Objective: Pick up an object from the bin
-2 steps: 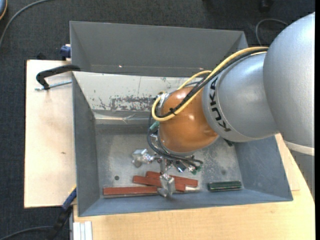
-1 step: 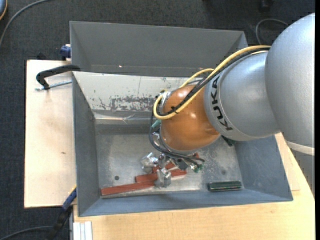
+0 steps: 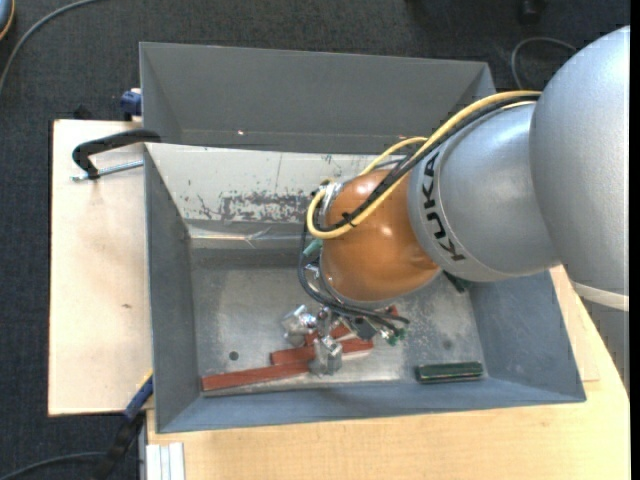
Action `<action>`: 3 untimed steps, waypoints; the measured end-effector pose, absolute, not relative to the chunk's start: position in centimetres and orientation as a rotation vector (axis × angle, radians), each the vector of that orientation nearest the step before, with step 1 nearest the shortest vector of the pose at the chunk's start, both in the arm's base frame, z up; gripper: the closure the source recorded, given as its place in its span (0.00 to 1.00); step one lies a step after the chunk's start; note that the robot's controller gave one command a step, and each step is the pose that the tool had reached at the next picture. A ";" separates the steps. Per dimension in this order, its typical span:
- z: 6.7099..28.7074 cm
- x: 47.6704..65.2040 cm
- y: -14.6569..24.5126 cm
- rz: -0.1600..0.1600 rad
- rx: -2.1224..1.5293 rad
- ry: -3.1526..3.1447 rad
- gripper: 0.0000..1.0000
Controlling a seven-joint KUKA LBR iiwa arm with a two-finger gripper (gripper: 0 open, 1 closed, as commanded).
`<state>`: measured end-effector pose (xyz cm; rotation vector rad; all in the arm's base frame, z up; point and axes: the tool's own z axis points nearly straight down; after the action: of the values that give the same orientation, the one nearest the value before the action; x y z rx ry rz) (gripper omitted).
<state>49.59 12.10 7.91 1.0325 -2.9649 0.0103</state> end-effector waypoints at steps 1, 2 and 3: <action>7.9 49.6 12.1 0.010 1.032 -2.965 1.00; 7.9 49.6 12.1 0.010 1.032 -2.965 1.00; 7.9 49.6 12.1 0.010 1.032 -2.965 1.00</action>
Offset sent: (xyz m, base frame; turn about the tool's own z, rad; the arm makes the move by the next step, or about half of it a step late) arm 0.0000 0.0000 0.0000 0.0000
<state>49.59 12.09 7.91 1.0322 -2.9651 0.0099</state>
